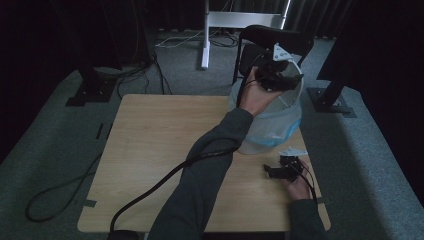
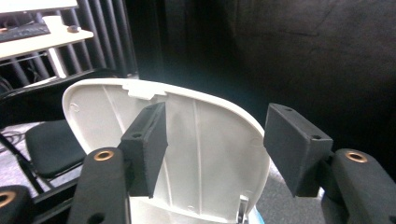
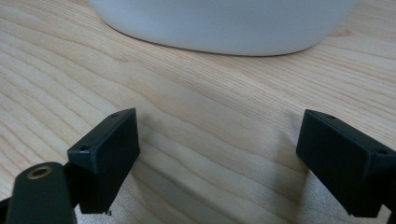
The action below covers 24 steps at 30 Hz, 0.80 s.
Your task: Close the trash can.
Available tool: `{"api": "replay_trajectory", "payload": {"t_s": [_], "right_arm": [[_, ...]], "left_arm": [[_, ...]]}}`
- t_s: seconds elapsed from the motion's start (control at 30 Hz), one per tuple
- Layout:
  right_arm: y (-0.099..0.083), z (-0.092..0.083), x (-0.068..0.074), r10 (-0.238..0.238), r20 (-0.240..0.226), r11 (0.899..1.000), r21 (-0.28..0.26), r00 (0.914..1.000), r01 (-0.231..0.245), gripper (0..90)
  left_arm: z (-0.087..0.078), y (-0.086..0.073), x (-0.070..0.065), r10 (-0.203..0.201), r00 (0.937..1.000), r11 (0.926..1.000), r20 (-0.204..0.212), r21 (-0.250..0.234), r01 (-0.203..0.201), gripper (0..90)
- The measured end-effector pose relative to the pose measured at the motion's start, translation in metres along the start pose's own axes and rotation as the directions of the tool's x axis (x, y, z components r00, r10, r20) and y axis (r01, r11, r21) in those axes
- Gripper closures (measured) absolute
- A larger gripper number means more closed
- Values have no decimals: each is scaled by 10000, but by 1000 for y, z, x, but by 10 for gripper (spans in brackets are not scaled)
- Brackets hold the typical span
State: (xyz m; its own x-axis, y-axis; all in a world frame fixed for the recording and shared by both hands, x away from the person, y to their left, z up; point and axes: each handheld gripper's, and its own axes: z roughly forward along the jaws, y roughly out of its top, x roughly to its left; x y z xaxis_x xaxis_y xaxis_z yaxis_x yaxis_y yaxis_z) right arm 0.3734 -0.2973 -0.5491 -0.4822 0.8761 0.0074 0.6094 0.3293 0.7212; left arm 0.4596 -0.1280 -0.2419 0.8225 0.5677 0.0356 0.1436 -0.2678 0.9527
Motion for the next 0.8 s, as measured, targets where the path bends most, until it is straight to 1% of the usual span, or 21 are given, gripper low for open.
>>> {"api": "replay_trajectory", "payload": {"t_s": [0.17, 0.23, 0.3, 0.4, 0.6, 0.7, 0.77, 0.8], "right_arm": [[0, 0, 0, -6, 0, 10000, 2, 10000, 6, 121], [0, 0, 0, 1, -7, 10000, 0, 10000, -1, 121], [0, 0, 0, -5, -1, 10000, 3, 10000, 5, 121], [0, 0, 0, -1, -5, 10000, 1, 10000, 1, 121], [0, 0, 0, -6, -7, 10000, 5, 10000, 6, 121], [0, 0, 0, -8, -8, 10000, 7, 10000, 8, 121], [0, 0, 0, -14, -10, 10000, 1, 10000, 14, 121], [0, 0, 0, -14, -14, 10000, 3, 10000, 14, 121]], "left_arm": [[5, 0, -5, -194, 9994, 9998, -272, -13, 193, 360], [8, -2, -6, -369, 9986, 9993, -376, -15, 368, 355], [10, -4, -5, -642, 9973, 9979, -346, -120, 639, 355], [13, -4, -7, -792, 9959, 9967, -429, -196, 784, 354], [17, 3, -19, -562, 9965, 9983, -620, -154, 554, 355], [21, 3, -23, -398, 9947, 9992, -943, 32, 403, 356], [22, 0, -22, -320, 9908, 9991, -1318, 228, 353, 360], [22, -1, -21, -437, 9913, 9987, -1241, 207, 467, 355]]}}
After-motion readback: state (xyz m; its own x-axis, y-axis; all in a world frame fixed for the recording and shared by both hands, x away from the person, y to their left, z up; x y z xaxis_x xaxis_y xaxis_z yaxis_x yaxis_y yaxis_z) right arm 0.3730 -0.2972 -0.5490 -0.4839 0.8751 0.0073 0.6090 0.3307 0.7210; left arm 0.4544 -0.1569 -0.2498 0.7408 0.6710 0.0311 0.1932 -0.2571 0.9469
